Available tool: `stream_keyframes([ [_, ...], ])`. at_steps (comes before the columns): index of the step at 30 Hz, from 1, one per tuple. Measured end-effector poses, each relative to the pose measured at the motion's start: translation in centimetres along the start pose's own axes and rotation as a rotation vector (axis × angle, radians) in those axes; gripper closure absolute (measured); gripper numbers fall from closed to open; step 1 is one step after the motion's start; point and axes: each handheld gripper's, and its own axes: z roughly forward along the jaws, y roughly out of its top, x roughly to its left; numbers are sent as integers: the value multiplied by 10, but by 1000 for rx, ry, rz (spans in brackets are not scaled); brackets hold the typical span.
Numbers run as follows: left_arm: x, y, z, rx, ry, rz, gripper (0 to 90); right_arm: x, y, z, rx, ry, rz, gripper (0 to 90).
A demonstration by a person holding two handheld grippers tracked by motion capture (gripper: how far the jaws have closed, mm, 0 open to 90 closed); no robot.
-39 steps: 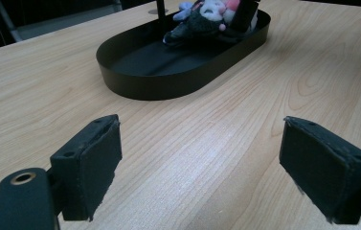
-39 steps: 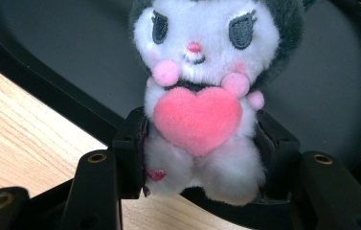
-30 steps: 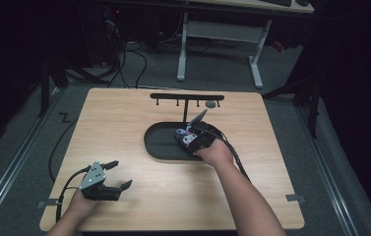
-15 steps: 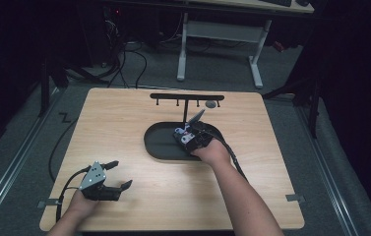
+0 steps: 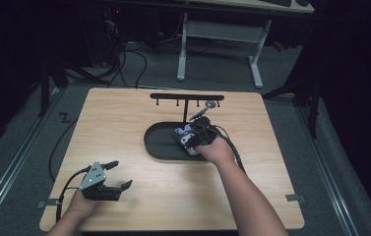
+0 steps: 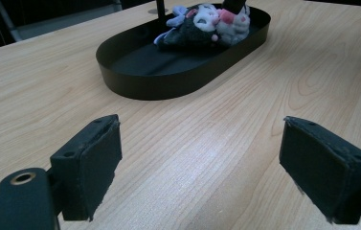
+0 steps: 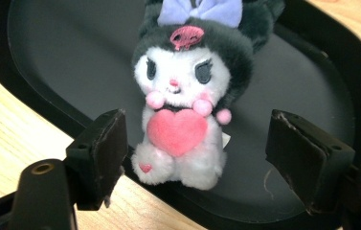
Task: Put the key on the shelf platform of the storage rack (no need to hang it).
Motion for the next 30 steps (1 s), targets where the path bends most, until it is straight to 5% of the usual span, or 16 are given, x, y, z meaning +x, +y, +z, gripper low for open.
stream_keyframes([
  [30, -1, 0, 0, 4, 0, 4, 154, 5, -28, -28, -106, -35, -2, 177],
])
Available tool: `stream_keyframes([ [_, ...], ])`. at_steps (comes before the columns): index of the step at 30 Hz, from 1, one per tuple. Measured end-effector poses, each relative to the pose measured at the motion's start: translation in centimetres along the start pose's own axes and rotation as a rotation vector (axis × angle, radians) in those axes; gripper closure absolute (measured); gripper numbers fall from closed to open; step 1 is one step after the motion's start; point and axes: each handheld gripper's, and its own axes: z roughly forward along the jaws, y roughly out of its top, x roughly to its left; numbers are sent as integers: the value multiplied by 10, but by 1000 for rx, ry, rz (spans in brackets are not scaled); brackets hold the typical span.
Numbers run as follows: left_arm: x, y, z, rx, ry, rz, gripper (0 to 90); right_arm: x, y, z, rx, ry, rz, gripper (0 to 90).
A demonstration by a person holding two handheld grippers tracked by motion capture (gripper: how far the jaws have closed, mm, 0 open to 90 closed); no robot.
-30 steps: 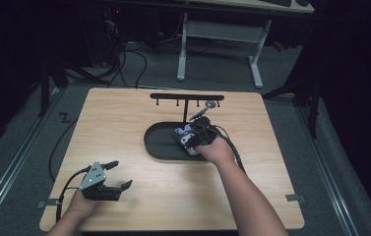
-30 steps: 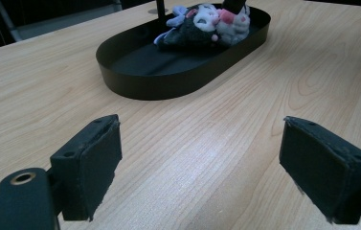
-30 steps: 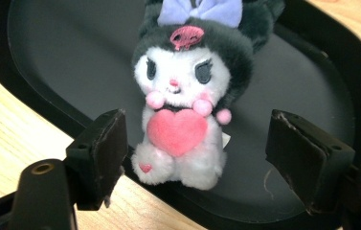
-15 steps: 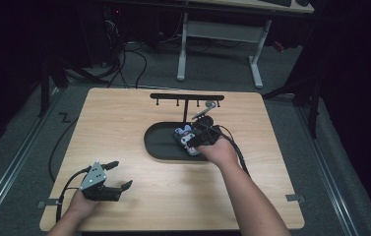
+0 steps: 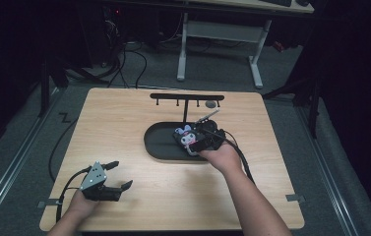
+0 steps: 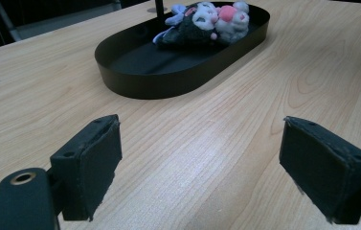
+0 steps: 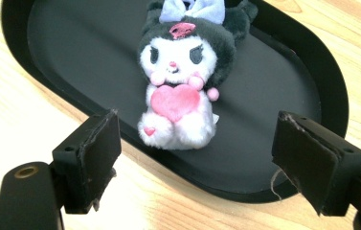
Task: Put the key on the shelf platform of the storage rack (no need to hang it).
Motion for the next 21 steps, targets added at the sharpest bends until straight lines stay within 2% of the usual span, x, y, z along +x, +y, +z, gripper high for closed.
stream_keyframes([
  [10, 0, 0, 0, 5, 1, 3, 154, -3, -22, -6, -61, 11, 22, 147],
  [21, -1, 0, 1, 4, 4, 0, 154, -5, -58, -8, -141, 35, 48, 125],
])
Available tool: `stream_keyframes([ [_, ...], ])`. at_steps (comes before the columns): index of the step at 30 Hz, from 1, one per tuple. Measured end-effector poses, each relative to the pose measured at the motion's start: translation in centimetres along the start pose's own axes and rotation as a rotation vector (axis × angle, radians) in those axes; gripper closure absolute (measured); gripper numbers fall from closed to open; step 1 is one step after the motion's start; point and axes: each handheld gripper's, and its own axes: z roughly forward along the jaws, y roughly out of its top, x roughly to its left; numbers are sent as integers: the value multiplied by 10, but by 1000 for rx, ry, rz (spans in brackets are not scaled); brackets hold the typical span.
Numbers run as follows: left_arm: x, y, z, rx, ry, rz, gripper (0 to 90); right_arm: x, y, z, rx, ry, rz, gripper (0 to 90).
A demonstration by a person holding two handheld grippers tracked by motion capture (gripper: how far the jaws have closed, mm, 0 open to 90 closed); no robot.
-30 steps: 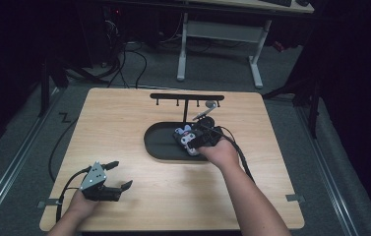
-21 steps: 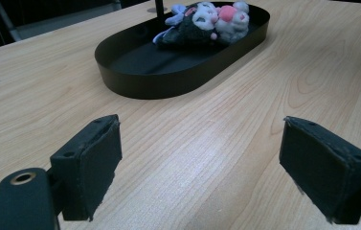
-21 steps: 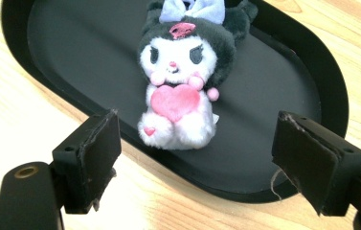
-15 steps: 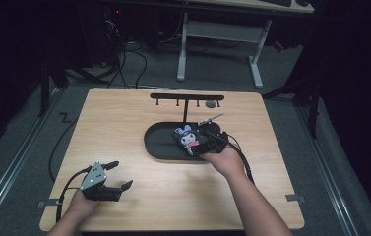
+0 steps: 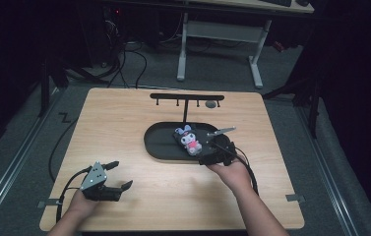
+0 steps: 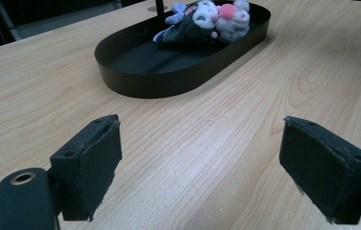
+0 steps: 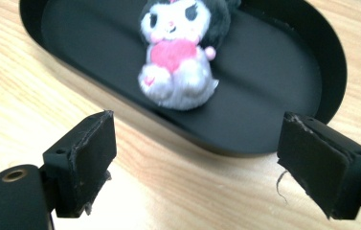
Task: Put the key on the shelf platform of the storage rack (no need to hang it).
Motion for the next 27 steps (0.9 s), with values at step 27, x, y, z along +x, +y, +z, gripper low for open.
stream_keyframes([
  [27, -1, 1, 2, 14, 1, 13, 154, 8, -137, -20, -336, -74, 53, 135],
])
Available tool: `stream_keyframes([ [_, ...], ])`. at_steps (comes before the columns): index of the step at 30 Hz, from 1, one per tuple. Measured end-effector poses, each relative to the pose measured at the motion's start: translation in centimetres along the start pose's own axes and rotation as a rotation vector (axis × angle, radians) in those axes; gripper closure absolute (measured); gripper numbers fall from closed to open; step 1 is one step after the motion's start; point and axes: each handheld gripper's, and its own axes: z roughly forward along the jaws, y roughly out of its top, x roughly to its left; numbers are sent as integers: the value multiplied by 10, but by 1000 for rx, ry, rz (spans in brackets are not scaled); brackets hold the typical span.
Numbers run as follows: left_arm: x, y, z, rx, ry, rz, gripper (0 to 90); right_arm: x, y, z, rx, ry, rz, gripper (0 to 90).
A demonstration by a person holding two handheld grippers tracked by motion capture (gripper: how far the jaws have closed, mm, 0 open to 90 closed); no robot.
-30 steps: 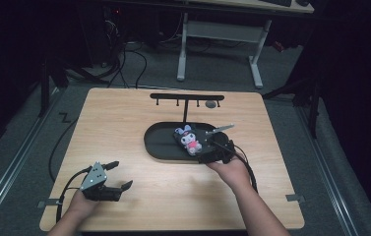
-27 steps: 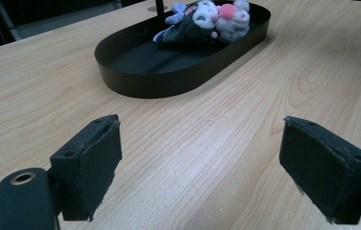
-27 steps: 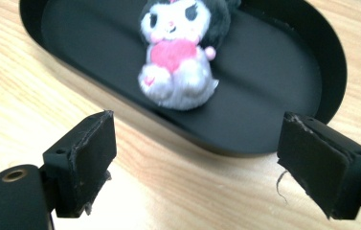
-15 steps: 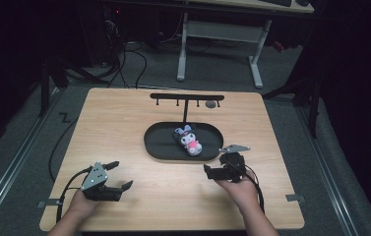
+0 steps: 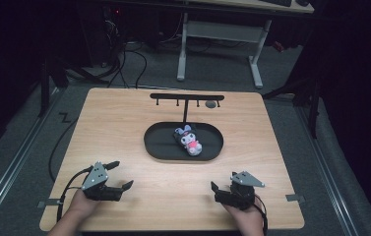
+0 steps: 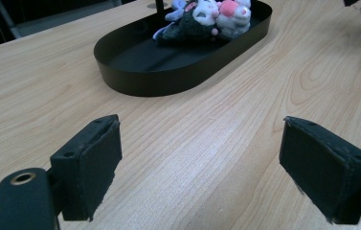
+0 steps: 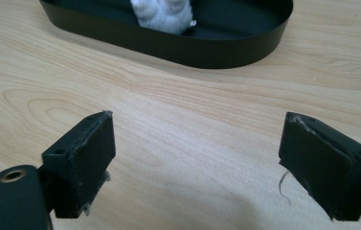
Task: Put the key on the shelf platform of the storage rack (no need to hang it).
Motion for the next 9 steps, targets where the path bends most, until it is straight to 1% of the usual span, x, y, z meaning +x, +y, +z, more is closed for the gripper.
stream_keyframes([
  [1, 0, 0, 0, 4, -1, 2, 154, 2, 0, -4, -1, 8, -14, 135],
  [3, 0, 0, 0, 3, -1, 2, 154, 1, 0, -5, -7, 1, -16, 135],
  [4, 0, 0, 1, 4, 5, 0, 154, -2, 0, -7, -25, -1, 12, 135],
  [6, -1, 0, 1, 6, 5, 1, 154, -4, 0, -7, -25, 1, 19, 135],
  [9, -1, 0, 1, 7, 3, 7, 154, -5, -1, -5, -24, 0, 14, 135],
])
